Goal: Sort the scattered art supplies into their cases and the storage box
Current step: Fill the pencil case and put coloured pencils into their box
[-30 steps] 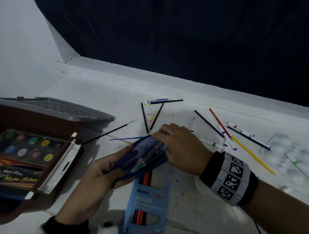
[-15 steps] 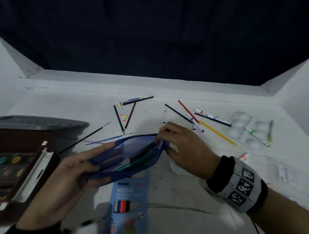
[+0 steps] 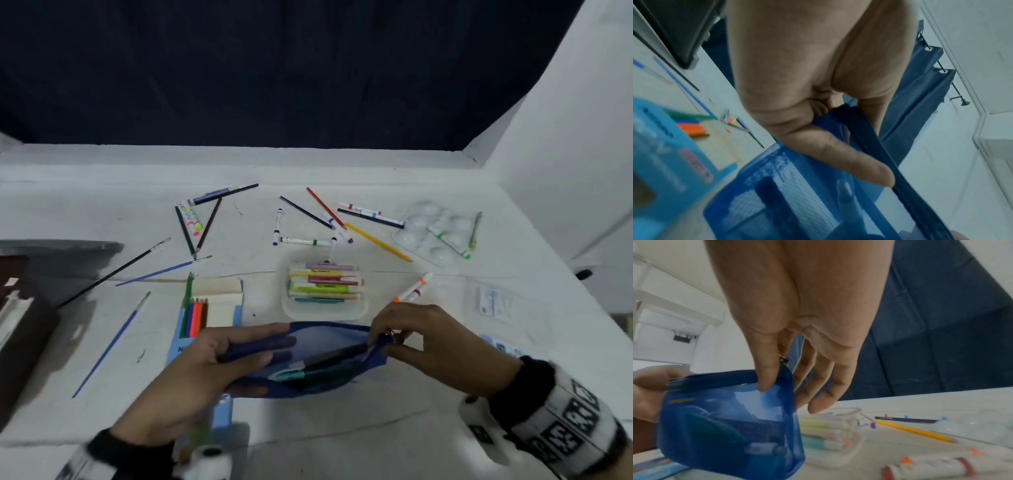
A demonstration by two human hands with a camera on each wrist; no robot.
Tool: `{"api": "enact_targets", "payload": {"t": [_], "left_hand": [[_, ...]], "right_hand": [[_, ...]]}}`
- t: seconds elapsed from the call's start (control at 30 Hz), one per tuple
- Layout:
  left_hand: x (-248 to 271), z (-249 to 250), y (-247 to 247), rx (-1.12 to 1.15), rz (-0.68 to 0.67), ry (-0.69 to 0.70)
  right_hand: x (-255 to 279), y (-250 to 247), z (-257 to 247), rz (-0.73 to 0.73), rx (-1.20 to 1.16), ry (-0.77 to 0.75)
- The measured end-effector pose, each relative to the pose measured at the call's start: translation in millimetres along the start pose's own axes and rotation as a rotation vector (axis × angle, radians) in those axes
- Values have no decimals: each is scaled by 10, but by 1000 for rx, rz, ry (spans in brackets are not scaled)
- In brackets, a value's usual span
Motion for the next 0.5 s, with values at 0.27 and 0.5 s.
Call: {"api": "enact_targets", "payload": {"t": [0.27, 0.5], "left_hand": [[-249, -127, 539, -50, 13, -24], [-392, -121, 774, -32, 90, -18]], "right_hand": [[322, -800, 657, 128, 109, 185], [147, -1423, 2054, 187, 520, 475]]}}
Point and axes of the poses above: each hand's wrist, its own x-axis away from the middle knuckle, its own y-axis out of the palm, z = x × y, the point moved 8 cm from there along -x, towards the middle knuckle, and after that the axes turned 4 degrees about z, right-handed, at the moved point
